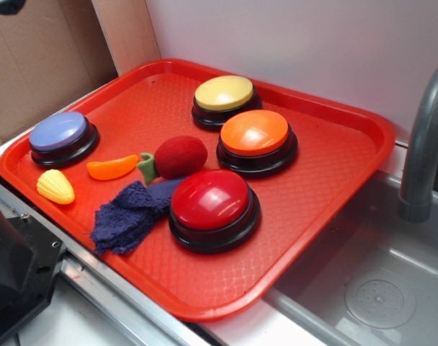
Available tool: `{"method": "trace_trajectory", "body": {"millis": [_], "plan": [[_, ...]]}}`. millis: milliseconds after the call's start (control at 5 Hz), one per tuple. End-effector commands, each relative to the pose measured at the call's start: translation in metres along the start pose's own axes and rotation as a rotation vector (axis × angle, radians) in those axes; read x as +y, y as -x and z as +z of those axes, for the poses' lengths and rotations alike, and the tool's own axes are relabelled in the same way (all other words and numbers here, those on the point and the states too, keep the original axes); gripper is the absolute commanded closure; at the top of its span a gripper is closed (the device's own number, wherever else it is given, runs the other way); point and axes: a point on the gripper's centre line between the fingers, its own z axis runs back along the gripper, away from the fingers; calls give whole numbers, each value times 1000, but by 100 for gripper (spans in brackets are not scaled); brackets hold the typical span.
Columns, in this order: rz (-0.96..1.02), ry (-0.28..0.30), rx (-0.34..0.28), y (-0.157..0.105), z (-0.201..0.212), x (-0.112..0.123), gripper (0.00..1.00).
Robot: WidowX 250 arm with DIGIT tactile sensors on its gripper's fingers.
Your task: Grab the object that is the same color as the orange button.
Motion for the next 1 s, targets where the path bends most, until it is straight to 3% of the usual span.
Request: {"method": "trace_trajectory", "body": {"millis": [0,800], "plan": [[0,0,0,0,0,0,0],[-338,-45,-43,-22,-44,9,0]]}}
